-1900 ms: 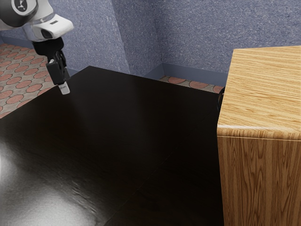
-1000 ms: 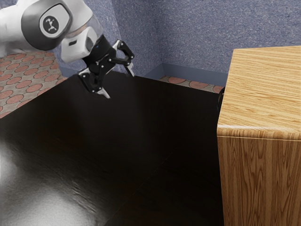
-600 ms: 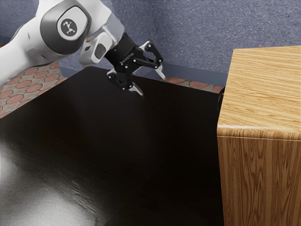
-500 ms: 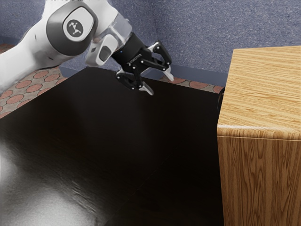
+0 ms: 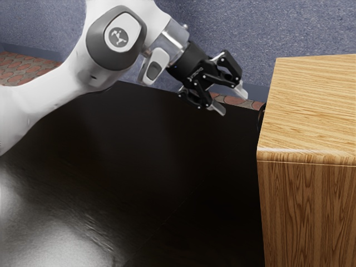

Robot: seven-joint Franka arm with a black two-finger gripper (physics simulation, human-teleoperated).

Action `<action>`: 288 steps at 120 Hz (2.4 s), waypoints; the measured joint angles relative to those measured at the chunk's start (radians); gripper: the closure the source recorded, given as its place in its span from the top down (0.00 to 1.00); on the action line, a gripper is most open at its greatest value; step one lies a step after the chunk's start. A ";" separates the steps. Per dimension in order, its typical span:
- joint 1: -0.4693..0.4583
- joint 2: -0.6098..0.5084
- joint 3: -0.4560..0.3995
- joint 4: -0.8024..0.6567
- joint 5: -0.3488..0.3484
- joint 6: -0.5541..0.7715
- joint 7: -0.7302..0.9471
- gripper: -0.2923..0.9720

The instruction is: Pull the drawer handle with one arm to open the drawer

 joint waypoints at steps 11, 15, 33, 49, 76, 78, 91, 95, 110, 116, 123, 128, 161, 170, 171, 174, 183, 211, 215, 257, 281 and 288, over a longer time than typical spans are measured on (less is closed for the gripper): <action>-0.010 0.010 0.000 0.002 -0.025 0.003 0.024 0.53; -0.012 0.013 0.000 0.002 -0.033 0.004 0.032 0.53; -0.026 0.032 0.000 0.003 -0.059 0.006 0.062 0.53; -0.033 0.048 0.000 0.001 -0.071 0.008 0.083 0.48; -0.029 0.036 0.002 -0.023 -0.091 0.016 0.105 0.28; -0.027 0.030 0.002 -0.028 -0.090 0.016 0.106 0.26; -0.002 -0.025 0.003 -0.084 -0.089 0.018 0.111 0.19; 0.007 -0.042 0.004 -0.102 -0.089 0.018 0.113 0.18; 0.037 -0.107 0.005 -0.164 -0.092 0.020 0.119 0.16; 0.041 -0.127 0.009 -0.187 -0.092 0.021 0.120 0.15; 0.048 -0.141 0.012 -0.210 -0.094 0.022 0.121 0.15; 0.050 -0.153 0.016 -0.228 -0.095 0.022 0.122 0.15; 0.116 -0.257 0.037 -0.329 -0.095 0.018 0.119 0.15; 0.108 -0.280 0.063 -0.353 -0.095 0.016 0.117 0.15; 0.106 -0.281 0.065 -0.355 -0.095 0.015 0.117 0.15; 0.103 -0.287 0.074 -0.361 -0.096 0.015 0.117 0.15; 0.093 -0.303 0.097 -0.379 -0.096 0.011 0.115 0.15; 0.067 -0.311 0.181 -0.396 -0.100 0.000 0.114 0.15; 0.067 -0.311 0.192 -0.396 -0.100 -0.003 0.114 0.15; 0.080 -0.361 0.270 -0.442 -0.101 -0.035 0.116 0.15; 0.080 -0.372 0.292 -0.447 -0.100 -0.049 0.115 0.15; 0.080 -0.375 0.298 -0.447 -0.099 -0.053 0.115 0.16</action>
